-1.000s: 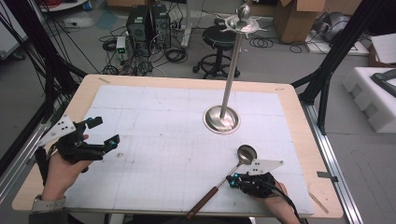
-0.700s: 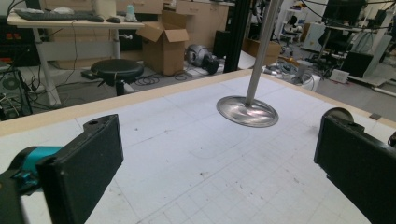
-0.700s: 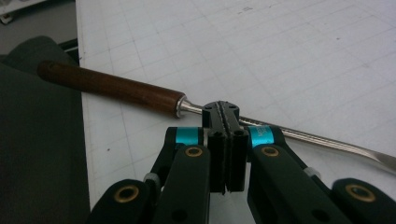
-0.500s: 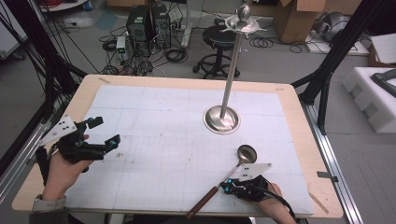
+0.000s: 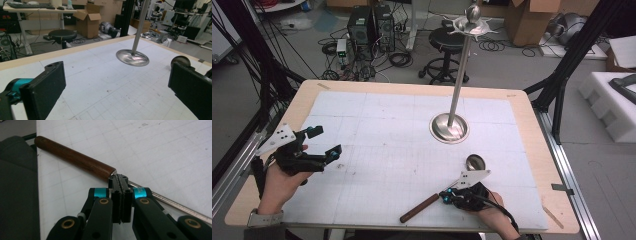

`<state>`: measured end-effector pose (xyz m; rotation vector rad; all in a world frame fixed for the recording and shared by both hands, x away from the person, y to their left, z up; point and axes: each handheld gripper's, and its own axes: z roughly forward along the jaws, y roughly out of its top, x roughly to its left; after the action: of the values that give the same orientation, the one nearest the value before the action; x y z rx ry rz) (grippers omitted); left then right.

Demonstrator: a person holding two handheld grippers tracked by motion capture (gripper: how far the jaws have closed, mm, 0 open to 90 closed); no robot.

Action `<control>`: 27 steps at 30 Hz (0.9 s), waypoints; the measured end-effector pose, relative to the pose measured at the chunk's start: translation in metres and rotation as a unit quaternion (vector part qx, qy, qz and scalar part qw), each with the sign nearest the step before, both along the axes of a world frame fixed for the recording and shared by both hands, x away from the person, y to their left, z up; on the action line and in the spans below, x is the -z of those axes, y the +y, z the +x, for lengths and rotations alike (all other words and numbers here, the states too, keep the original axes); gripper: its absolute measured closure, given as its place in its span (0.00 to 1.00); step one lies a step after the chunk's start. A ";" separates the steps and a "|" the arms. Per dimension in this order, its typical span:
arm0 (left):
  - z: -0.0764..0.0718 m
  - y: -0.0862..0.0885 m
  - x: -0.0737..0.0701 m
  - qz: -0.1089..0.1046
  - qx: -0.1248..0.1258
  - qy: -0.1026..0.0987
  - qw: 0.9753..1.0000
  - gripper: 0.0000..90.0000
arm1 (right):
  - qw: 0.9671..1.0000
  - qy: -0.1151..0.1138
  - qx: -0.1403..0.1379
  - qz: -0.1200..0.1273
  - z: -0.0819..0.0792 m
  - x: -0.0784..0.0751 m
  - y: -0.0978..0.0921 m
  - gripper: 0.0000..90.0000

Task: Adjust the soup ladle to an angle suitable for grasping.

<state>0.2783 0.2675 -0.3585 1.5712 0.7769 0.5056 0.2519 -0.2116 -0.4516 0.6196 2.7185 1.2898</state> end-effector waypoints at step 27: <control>-0.001 0.002 0.000 0.002 0.001 0.002 1.000 0.02 | 0.994 -0.013 0.104 -0.004 0.051 0.000 0.052 1.00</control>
<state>0.2778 0.2690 -0.3586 1.5774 0.7775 0.5026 0.3030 -0.1598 -0.4517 0.8543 2.5557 1.2262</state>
